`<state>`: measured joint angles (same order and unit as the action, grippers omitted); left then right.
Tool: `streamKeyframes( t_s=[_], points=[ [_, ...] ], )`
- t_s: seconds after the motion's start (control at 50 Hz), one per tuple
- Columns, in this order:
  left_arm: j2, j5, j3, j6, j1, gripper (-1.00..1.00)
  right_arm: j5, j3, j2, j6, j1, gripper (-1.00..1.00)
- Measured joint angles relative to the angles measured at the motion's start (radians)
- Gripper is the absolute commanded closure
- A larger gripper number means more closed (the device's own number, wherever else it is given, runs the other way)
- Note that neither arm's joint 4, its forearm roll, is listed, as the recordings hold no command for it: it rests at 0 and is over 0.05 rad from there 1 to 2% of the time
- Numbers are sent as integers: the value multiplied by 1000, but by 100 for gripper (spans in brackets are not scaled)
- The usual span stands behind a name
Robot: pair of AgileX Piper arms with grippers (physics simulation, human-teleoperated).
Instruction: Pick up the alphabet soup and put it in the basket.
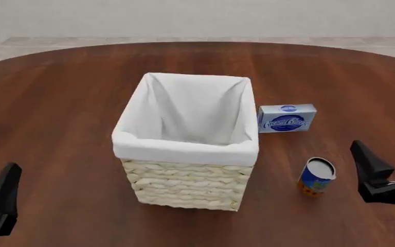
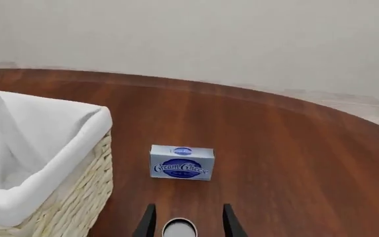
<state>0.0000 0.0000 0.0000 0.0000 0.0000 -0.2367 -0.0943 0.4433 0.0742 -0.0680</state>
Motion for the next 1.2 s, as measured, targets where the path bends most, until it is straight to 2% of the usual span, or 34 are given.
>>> streamKeyframes(
  t_s=[0.34, 0.7, 1.2],
  points=[
    [0, 0, 0, 0, 0, -100, -17, -117, 248, 46, -55, -100],
    [0, 0, 0, 0, 0, -100, -67, -144, 470, 78, -47, -100],
    [0, 0, 0, 0, 0, -100, -131, -137, 664, 57, -42, -100]
  ],
)
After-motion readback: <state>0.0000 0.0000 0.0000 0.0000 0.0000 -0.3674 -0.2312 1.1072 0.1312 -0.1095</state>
